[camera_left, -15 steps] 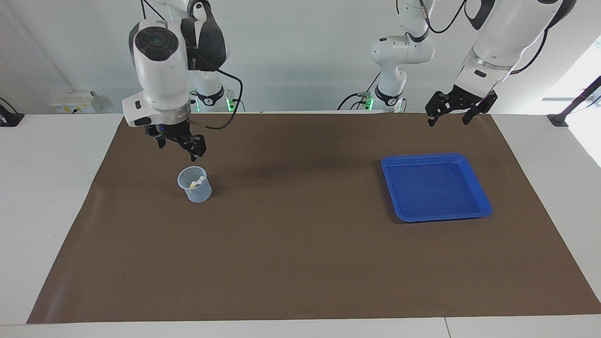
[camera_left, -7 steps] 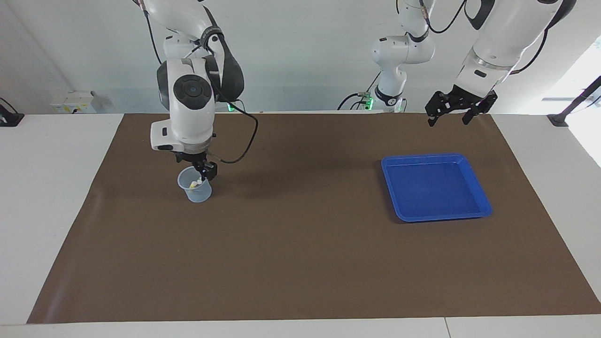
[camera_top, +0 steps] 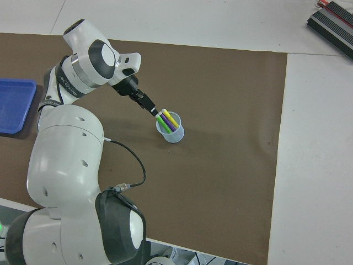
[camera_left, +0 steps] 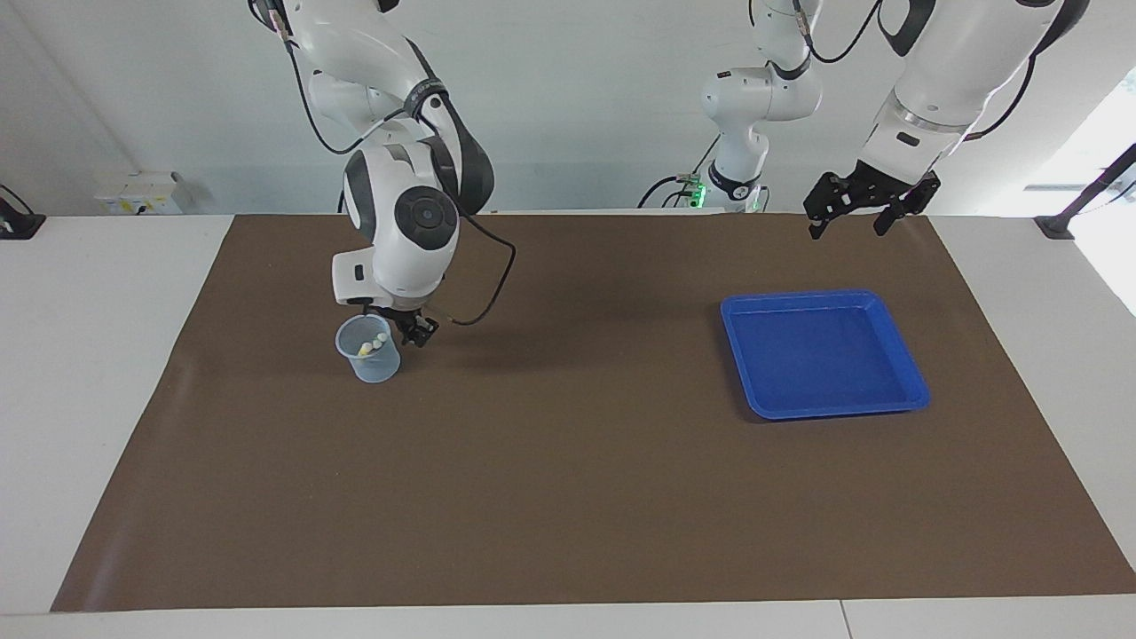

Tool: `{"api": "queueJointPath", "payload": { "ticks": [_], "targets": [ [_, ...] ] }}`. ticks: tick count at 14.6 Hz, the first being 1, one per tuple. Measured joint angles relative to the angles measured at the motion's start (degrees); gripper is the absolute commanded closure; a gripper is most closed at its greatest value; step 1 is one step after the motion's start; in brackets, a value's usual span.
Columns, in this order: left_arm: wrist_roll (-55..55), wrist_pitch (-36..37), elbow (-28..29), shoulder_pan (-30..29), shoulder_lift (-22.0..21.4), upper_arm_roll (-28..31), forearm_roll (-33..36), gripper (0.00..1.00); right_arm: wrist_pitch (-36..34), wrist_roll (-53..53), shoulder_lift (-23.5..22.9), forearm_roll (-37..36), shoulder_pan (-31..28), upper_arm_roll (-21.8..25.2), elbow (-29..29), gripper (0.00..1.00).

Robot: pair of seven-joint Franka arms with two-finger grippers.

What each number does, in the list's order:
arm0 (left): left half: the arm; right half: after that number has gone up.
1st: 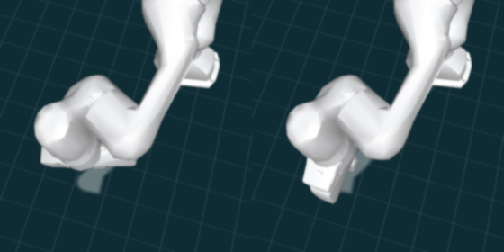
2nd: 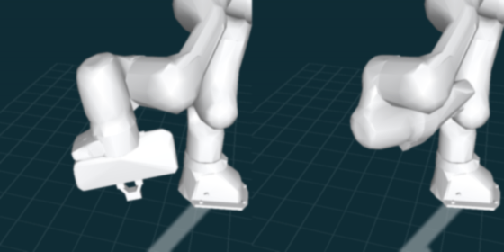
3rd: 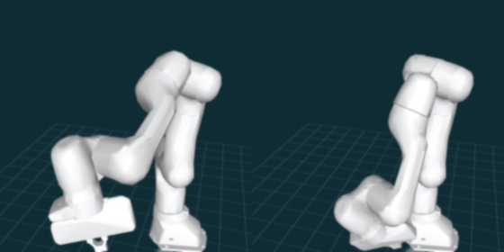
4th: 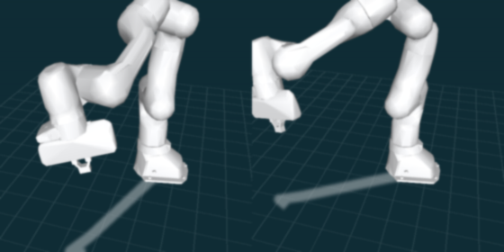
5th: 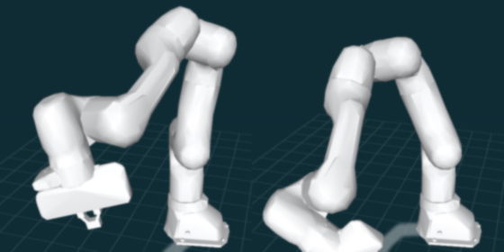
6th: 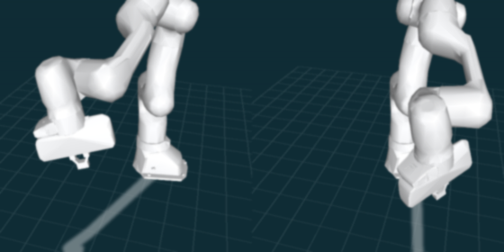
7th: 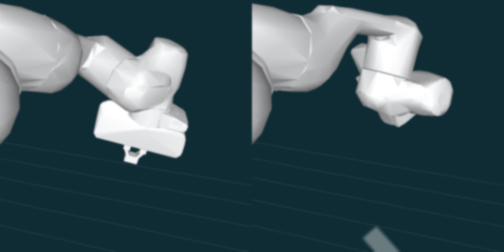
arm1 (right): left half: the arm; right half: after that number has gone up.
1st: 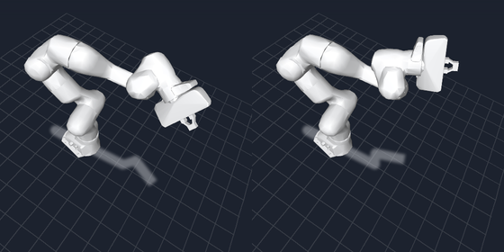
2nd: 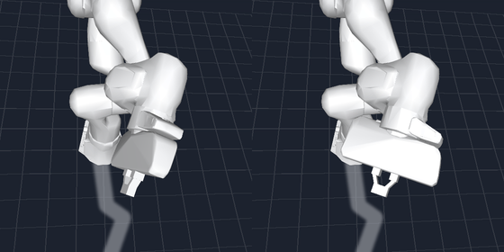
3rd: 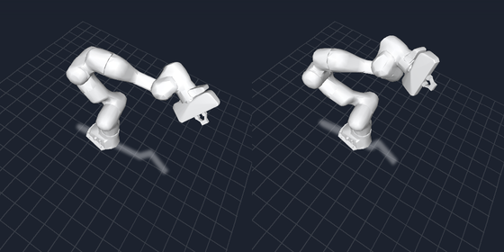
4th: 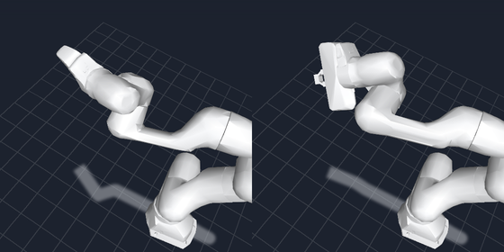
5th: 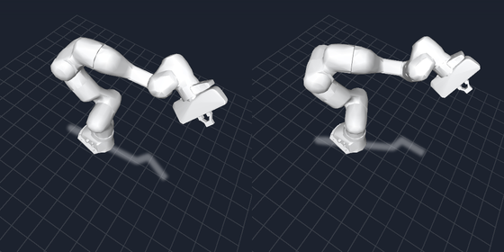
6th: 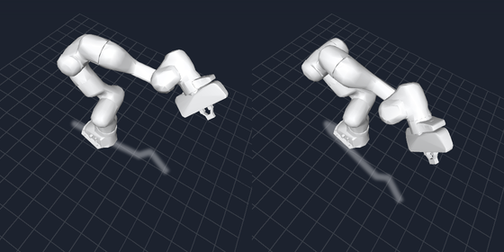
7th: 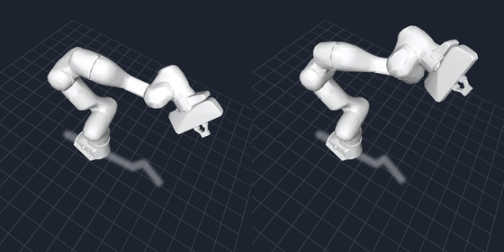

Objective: Right arm passes pens to left for tray arrangement
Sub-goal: 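Reach the right gripper into the clear cup and grasp the green pen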

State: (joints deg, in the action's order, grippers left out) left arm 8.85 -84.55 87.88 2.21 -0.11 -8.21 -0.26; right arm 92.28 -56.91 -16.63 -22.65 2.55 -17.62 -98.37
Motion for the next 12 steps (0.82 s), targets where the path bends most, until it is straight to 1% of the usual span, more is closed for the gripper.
{"api": "queueJointPath", "payload": {
  "ticks": [3, 4, 5, 7, 8, 9, 12],
  "targets": [
    [0.01, 0.00, 0.00, -0.21, 0.00, 0.02, 0.00, 0.00, -0.03, 0.00, -0.48, -2.48, 0.07, -0.01, -2.18, 0.28],
    [0.01, 0.00, 0.00, -0.48, 0.00, 0.09, 0.00, 0.00, -0.03, 0.00, -0.51, -2.96, 0.07, -0.01, -2.74, 0.31],
    [0.01, 0.00, 0.00, -0.74, 0.00, 0.21, 0.00, 0.00, -0.02, 0.00, -0.51, -3.29, 0.07, -0.01, -3.04, 0.36],
    [0.01, 0.00, 0.00, -1.44, 0.00, 0.26, 0.00, 0.00, 0.02, -0.01, -0.50, -3.33, 0.07, -0.02, -3.16, 0.51],
    [0.01, 0.00, 0.00, -1.69, 0.00, 0.26, 0.00, 0.00, 0.03, -0.01, -0.50, -3.34, 0.07, -0.02, -3.19, 0.61],
    [0.01, 0.00, 0.00, -1.80, 0.00, 0.26, 0.00, 0.00, 0.07, -0.06, -0.50, -3.34, 0.07, -0.02, -3.24, 0.64],
    [0.01, 0.00, 0.00, -1.81, 0.00, 0.25, 0.00, 0.00, 0.55, -0.44, -0.50, -3.35, 0.07, -0.01, -3.38, 0.65]
  ]
}}
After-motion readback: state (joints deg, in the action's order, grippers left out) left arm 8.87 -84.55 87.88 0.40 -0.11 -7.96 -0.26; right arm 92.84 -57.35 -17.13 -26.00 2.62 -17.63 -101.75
